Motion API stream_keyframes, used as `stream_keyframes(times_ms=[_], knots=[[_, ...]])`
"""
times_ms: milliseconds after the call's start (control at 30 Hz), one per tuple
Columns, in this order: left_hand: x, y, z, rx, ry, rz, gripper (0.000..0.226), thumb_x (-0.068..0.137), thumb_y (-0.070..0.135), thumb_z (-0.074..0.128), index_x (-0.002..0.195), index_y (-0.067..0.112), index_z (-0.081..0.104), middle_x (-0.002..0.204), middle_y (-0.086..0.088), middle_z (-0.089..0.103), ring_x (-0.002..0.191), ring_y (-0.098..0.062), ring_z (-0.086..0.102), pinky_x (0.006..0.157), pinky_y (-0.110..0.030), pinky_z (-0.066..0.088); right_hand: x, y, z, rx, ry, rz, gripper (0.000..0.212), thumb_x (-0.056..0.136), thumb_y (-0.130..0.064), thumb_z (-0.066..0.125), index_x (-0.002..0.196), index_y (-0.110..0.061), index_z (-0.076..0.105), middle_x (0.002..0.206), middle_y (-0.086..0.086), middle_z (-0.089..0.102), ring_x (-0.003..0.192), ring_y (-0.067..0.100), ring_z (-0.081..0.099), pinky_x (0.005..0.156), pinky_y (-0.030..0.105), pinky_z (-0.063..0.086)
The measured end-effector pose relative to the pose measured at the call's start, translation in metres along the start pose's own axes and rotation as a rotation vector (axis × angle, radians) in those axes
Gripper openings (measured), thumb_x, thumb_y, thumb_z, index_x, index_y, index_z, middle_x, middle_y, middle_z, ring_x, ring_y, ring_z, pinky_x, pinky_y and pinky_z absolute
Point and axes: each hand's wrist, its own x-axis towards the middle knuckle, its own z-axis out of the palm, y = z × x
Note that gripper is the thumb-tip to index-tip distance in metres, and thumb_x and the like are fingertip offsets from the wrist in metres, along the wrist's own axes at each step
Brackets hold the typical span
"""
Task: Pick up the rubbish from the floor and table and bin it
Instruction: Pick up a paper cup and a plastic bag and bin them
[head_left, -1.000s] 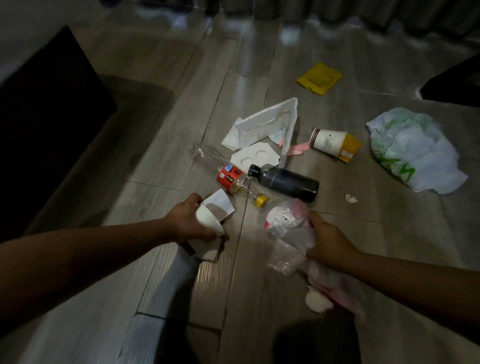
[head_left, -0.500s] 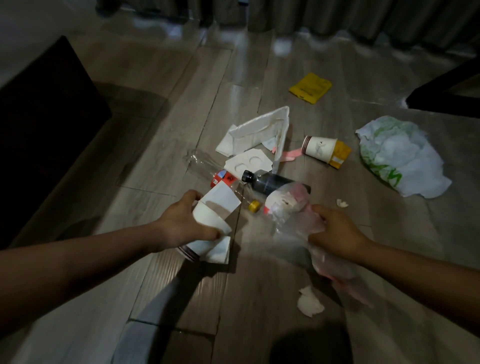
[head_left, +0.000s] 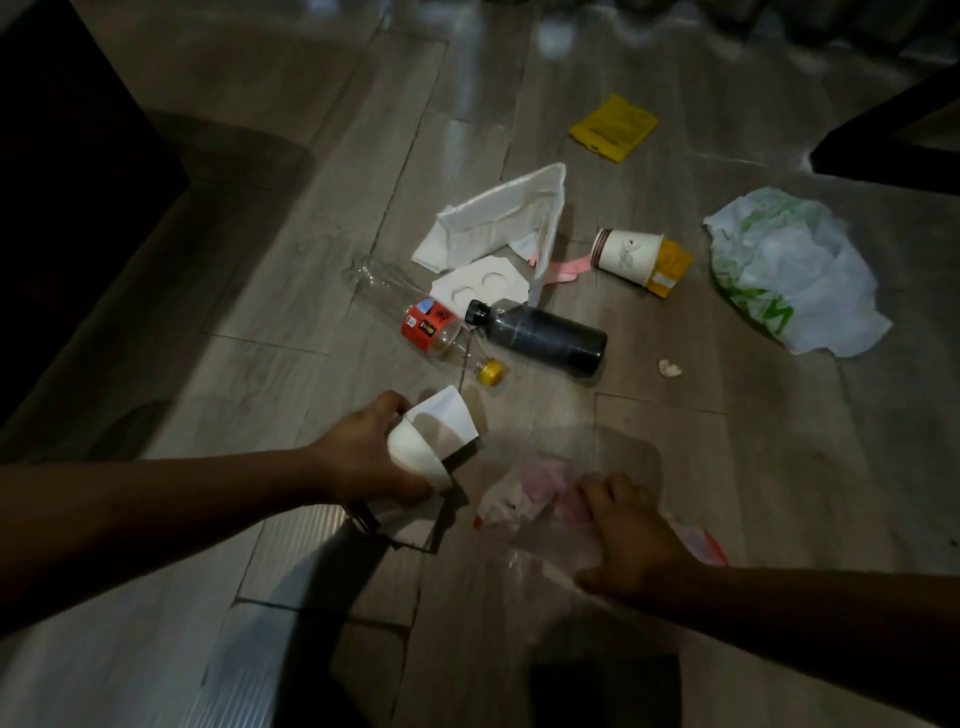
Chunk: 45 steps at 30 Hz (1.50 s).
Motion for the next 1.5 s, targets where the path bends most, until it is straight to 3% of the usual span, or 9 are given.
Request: stream_keyframes(times_ms=[267, 433, 633, 767, 900, 1000, 1333, 1433, 1500], knots=[[-0.002, -0.004, -0.009, -0.021, 0.030, -0.031, 0.078, 0.063, 0.028, 0.085, 0.122, 0.030, 0.034, 0.106, 0.005, 0.053, 0.093, -0.014, 0.056, 0.062, -0.022, 0.051, 0.010, 0.009, -0.006, 0.243, 0.040, -0.088, 0.061, 0.071, -0.023, 0.074, 0.124, -0.021, 0.043, 0.114, -0.006, 0.045, 0.104, 0.010, 0.045, 0.080, 0.018, 0.035], [-0.004, 0.000, -0.006, -0.024, 0.028, -0.001, 0.075, 0.063, 0.029, 0.085, 0.119, 0.030, 0.035, 0.100, 0.009, 0.052, 0.088, -0.009, 0.055, 0.059, -0.019, 0.049, 0.022, 0.014, -0.035, 0.438, 0.159, -0.097, 0.096, 0.074, -0.018, 0.078, 0.149, -0.021, 0.019, 0.117, -0.011, 0.048, 0.105, 0.007, 0.052, 0.074, 0.000, 0.037], [0.000, 0.008, -0.003, -0.008, 0.038, 0.059, 0.073, 0.062, 0.033, 0.085, 0.116, 0.033, 0.035, 0.097, 0.013, 0.052, 0.087, -0.005, 0.054, 0.059, -0.015, 0.046, 0.046, 0.061, -0.080, 0.191, 0.183, 0.034, 0.094, 0.076, -0.008, 0.071, 0.152, -0.020, 0.017, 0.147, 0.013, 0.040, 0.130, 0.028, 0.044, 0.100, 0.024, 0.035], [0.006, 0.013, -0.003, -0.024, 0.035, 0.064, 0.073, 0.062, 0.034, 0.084, 0.115, 0.035, 0.035, 0.096, 0.013, 0.054, 0.086, -0.005, 0.055, 0.059, -0.013, 0.045, 0.064, 0.092, -0.109, -0.054, 0.125, 0.125, 0.092, 0.074, -0.011, 0.074, 0.150, -0.015, 0.022, 0.147, 0.019, 0.031, 0.130, 0.033, 0.041, 0.099, 0.027, 0.036], [0.014, 0.016, -0.004, -0.042, 0.047, 0.063, 0.072, 0.063, 0.033, 0.084, 0.115, 0.034, 0.035, 0.096, 0.015, 0.053, 0.087, -0.004, 0.054, 0.060, -0.014, 0.046, 0.081, 0.103, -0.123, -0.131, 0.075, 0.132, 0.098, 0.073, -0.013, 0.077, 0.151, -0.013, 0.017, 0.157, 0.017, 0.011, 0.141, 0.030, 0.027, 0.106, 0.027, 0.031], [0.018, 0.018, -0.004, -0.052, 0.051, 0.053, 0.074, 0.063, 0.032, 0.084, 0.117, 0.034, 0.034, 0.096, 0.015, 0.052, 0.087, -0.004, 0.055, 0.059, -0.013, 0.045, 0.092, 0.102, -0.123, -0.118, 0.026, 0.105, 0.093, 0.074, -0.012, 0.076, 0.149, -0.010, 0.023, 0.158, 0.014, 0.013, 0.142, 0.027, 0.025, 0.110, 0.026, 0.028], [0.022, 0.025, -0.001, -0.048, 0.061, 0.060, 0.075, 0.062, 0.033, 0.085, 0.118, 0.033, 0.035, 0.102, 0.012, 0.055, 0.091, -0.007, 0.056, 0.063, -0.017, 0.048, 0.082, 0.093, -0.097, 0.075, 0.261, 0.094, 0.043, 0.084, -0.005, 0.060, 0.127, -0.006, 0.057, 0.117, 0.022, 0.059, 0.110, 0.035, 0.057, 0.087, 0.028, 0.039], [0.021, 0.031, -0.004, -0.096, 0.081, 0.064, 0.075, 0.060, 0.033, 0.086, 0.118, 0.033, 0.037, 0.101, 0.012, 0.057, 0.090, -0.006, 0.057, 0.061, -0.016, 0.048, 0.070, 0.085, -0.105, 0.207, 0.364, 0.118, 0.020, 0.090, -0.021, 0.060, 0.101, -0.009, 0.072, 0.093, 0.014, 0.069, 0.085, 0.027, 0.064, 0.069, 0.026, 0.038], [0.021, 0.039, -0.009, -0.115, 0.118, 0.083, 0.075, 0.059, 0.032, 0.086, 0.116, 0.035, 0.039, 0.097, 0.013, 0.059, 0.087, -0.002, 0.058, 0.057, -0.010, 0.044, 0.061, 0.080, -0.113, 0.342, 0.420, 0.157, 0.009, 0.083, -0.014, 0.066, 0.088, -0.009, 0.073, 0.081, 0.009, 0.070, 0.074, 0.022, 0.064, 0.063, 0.026, 0.040]])
